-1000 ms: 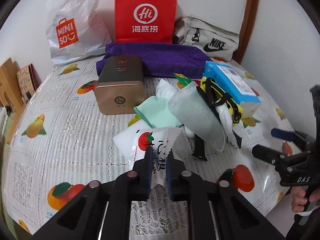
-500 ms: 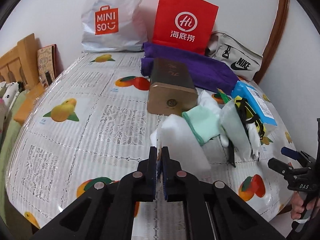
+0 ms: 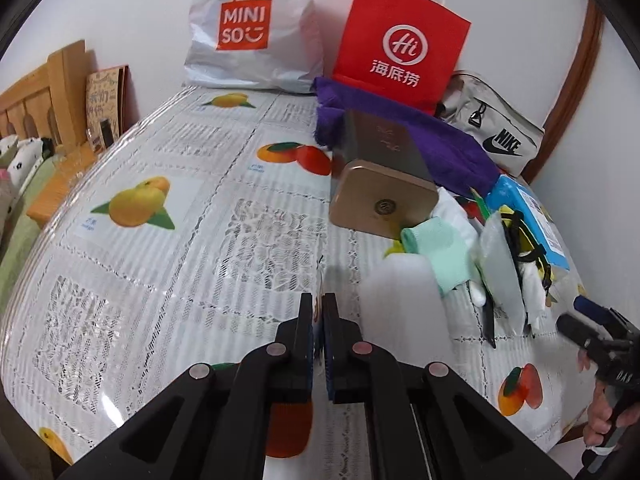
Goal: Organize soft objects
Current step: 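Grasp small orange-print packet with left gripper while right gripper grasps yellow pouch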
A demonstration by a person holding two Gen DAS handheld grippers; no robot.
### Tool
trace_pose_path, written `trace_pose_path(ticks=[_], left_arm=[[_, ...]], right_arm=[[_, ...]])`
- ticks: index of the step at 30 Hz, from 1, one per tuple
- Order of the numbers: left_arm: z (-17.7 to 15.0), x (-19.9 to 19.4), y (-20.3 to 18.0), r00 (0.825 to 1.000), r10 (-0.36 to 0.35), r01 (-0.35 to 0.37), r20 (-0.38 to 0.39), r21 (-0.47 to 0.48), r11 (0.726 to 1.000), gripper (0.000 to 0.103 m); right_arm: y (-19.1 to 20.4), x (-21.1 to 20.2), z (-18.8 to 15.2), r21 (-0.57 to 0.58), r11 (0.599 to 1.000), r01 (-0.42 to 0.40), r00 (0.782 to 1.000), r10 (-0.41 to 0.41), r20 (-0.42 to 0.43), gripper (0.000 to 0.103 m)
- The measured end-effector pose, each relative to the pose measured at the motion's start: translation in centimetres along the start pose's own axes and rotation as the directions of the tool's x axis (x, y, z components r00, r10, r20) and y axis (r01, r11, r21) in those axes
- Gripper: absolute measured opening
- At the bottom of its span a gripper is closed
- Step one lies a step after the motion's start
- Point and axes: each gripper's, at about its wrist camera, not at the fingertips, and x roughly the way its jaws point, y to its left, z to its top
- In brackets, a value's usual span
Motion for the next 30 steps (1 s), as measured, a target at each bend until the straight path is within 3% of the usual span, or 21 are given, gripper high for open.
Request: trace_pose_path(ticks=[4, 8, 16, 18, 19, 23, 30], left_arm=[[0.1, 0.4, 0.1, 1.000, 0.005, -0.005, -0.002, 0.014, 1.000, 0.005], [0.4, 0.8, 0.2, 1.000, -0.003, 0.003, -0.006, 0.007, 1.000, 0.005], [0.6, 1.5, 0.2, 1.000, -0.011, 0.011, -0.020, 0.006, 1.000, 0.005], [0.6, 1.8, 0.4, 1.000, -0.010, 0.010, -0.028, 0.000, 1.000, 0.005], [0.6, 1.9, 0.5, 0.999, -0.010, 0.009, -0.031, -0.005, 1.000, 0.005], [0.6, 2.2, 0.8, 0.999, -0.018, 0.017, -0.040, -0.021, 1.000, 0.005], [0.7, 2.3, 0.6, 0.999, -0.013, 0.012, -0.044, -0.018, 1.000, 0.005]], right_arm=[[-0.3, 0.4, 1.5, 0.035, 0.999, -0.017, 1.000, 0.016, 0.026, 0.081], [-0.2, 1.1, 3.1, 0.027, 1.000, -0.016, 0.999, 0.015, 0.034, 0.067], [1.9, 3.4, 5.2, -0.061, 0.998, 0.010, 1.000, -0.010, 0.004, 0.051], [2.5, 4.5, 5.5, -0.090, 0.995, 0.041, 0.999, -0.043, -0.014, 0.035], [2.7, 5.0, 5.6, -0.105, 0.993, 0.061, 0.998, -0.064, -0.019, 0.013], [2.6, 4.5, 5.9, -0.118, 0.991, 0.059, 0.998, -0.058, 0.010, 0.011], [0.9, -0.2, 6.4, -0.040, 0.997, -0.064, 0.993, 0.067, 0.099, 0.011]])
